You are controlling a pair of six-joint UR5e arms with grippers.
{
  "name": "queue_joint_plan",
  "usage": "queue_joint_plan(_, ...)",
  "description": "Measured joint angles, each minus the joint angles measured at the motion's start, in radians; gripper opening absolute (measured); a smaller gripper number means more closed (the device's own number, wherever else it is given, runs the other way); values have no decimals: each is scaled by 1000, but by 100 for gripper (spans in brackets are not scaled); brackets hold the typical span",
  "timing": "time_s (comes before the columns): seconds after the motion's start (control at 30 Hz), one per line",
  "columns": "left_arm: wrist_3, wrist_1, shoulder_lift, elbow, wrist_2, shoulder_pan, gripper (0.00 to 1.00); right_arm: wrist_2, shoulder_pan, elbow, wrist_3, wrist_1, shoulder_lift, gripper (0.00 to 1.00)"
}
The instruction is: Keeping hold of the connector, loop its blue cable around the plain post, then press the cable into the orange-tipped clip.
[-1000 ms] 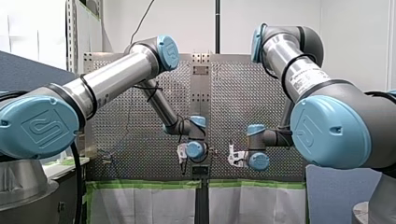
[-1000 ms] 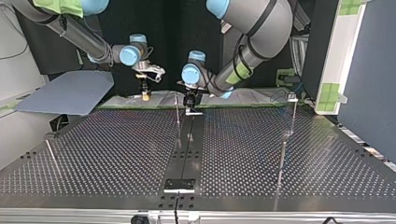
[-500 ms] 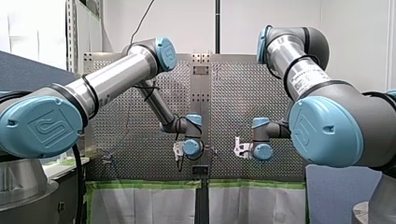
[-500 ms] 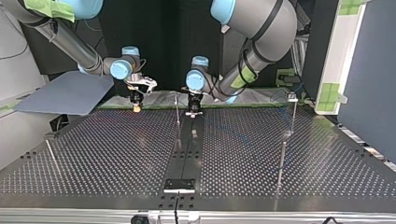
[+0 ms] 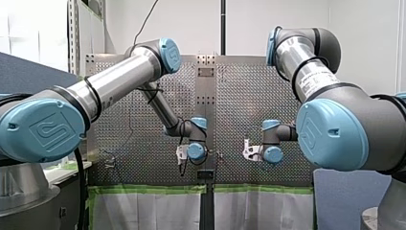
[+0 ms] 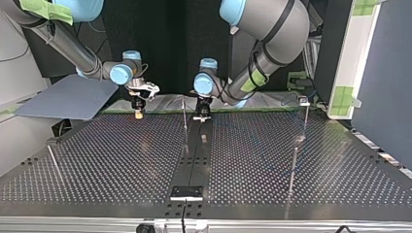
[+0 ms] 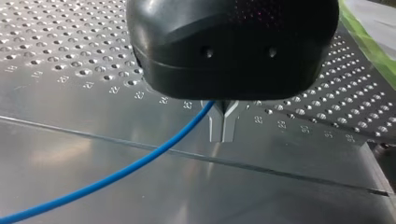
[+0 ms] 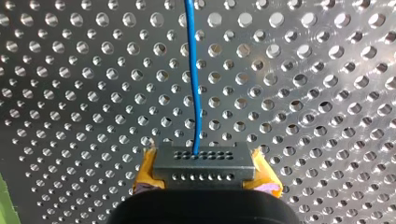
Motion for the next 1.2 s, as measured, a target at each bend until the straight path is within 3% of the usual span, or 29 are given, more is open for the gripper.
queue_joint_plan(0.1, 3, -5, 0, 0, 2, 0, 0, -6, 0, 0, -1, 0, 0, 2)
queue_joint_plan(0.17, 11, -7, 0, 0, 4, -1, 32, -8, 0, 0, -1, 1, 0, 2)
queue_joint_plan(0.2, 19, -11, 0, -1, 3, -2, 32, -8, 0, 0, -1, 1, 0, 2)
queue_joint_plan(0.23, 26, -15, 0, 0, 1, -2, 44, -9, 0, 0, -1, 2, 0, 2)
queue_joint_plan(0.27, 34, -20, 0, -1, -2, -2, 62, -9, 0, 0, -1, 2, 1, 2)
queue_joint_plan(0.3, 43, -27, 0, -1, -9, -3, 62, -9, 0, 0, 0, 3, 0, 2)
queue_joint_plan(0.37, 60, -41, 0, -1, -22, -5, 94, -9, 0, 0, 0, 5, 1, 2)
queue_joint_plan(0.4, 71, -52, 0, -1, -33, -6, 94, -9, 0, 0, -1, 6, 1, 2)
queue_joint_plan(0.43, 80, -61, 0, -1, -41, -7, 100, -9, 0, 0, -1, 7, 1, 2)
queue_joint_plan(0.6, 131, -111, 1, -1, -57, -13, 100, -9, 0, 0, -1, 13, 1, 2)
queue_joint_plan(0.8, 188, -155, 7, -15, -12, -33, 100, -9, 0, 0, 2, 18, 1, 2)
queue_joint_plan(1.03, 220, -113, 45, -73, 51, -53, 100, -9, 0, 0, 1, 22, 2, 2)
queue_joint_plan(1.2, 222, -69, 50, -121, 65, -72, 100, -9, 1, 0, 1, 25, 2, 2)
